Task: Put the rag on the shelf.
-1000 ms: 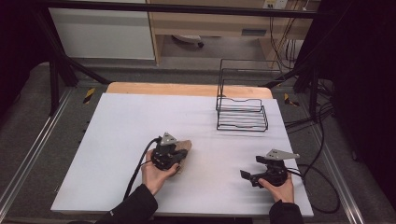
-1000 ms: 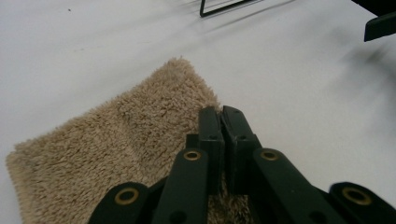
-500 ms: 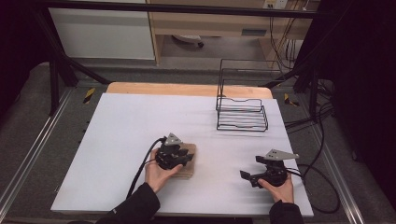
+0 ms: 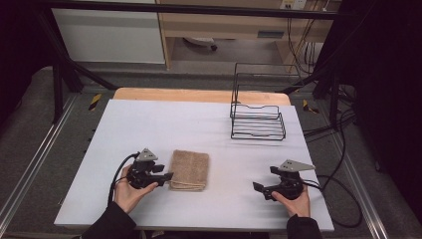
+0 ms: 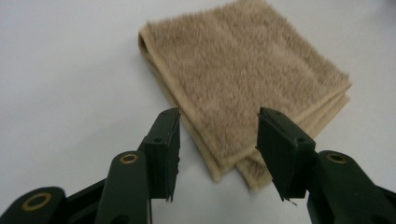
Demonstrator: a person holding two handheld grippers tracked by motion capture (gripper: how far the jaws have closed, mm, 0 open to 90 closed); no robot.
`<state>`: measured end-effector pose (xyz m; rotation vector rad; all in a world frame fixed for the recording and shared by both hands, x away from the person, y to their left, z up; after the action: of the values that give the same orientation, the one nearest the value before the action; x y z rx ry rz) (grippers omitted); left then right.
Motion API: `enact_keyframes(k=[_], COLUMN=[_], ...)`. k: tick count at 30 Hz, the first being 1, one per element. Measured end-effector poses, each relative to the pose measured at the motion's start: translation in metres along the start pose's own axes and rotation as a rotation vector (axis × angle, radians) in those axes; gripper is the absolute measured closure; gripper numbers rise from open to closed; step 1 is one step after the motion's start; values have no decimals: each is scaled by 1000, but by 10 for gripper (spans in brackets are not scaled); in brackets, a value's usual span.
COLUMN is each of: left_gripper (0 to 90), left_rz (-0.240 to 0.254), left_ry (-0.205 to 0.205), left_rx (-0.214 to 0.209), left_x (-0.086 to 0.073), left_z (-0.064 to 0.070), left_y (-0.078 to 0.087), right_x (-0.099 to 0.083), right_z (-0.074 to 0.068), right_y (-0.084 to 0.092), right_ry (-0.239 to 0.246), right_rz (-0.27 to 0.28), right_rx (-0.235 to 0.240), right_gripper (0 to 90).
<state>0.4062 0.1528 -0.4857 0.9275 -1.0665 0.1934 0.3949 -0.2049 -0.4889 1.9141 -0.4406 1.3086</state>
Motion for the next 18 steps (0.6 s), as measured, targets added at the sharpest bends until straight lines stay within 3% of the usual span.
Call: enact_keyframes(k=[5, 9, 12, 13, 14, 15, 16, 17, 18], left_gripper=[526, 612, 656, 656, 679, 679, 705, 705, 743], left_rz=[-32, -41, -44, -45, -44, -42, -45, -46, -47], left_ry=[11, 9, 11, 9, 8, 12, 4, -3, -7], left_rx=[-17, -31, -28, -27, -24, -15, -10, -7, -3], left_x=[-11, -13, -15, -15, -16, -16, -16, -16, -16], left_z=[1, 4, 5, 5, 5, 6, 7, 7, 8], left_y=[-8, -11, -12, -11, -12, -12, -12, -12, -12], right_x=[9, 16, 19, 19, 19, 19, 18, 18, 18], right_z=[-14, -29, -50, -50, -62, -62, -75, -75, -84], right_y=[-7, -15, -29, -29, -39, -39, -49, -49, -58], right_ry=[11, 30, 40, 40, 40, 40, 42, 42, 41], right_rz=[13, 20, 7, 7, 2, 2, -20, -20, -27], right_rx=[-18, -18, -8, -8, 2, 2, 15, 15, 22], right_gripper=[47, 69, 82, 82, 94, 94, 111, 111, 151])
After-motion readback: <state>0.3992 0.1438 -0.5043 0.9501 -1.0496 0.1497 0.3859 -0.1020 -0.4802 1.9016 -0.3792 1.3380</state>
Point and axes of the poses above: each handheld gripper's, and its own axes: y roughly backward along the jaws, x roughly out of its top, z roughly to its right, the point moved 8 cm from there along -y, roughly forward along the jaws, and after that the axes turned 11 degrees about z, right-handed, at the moved point
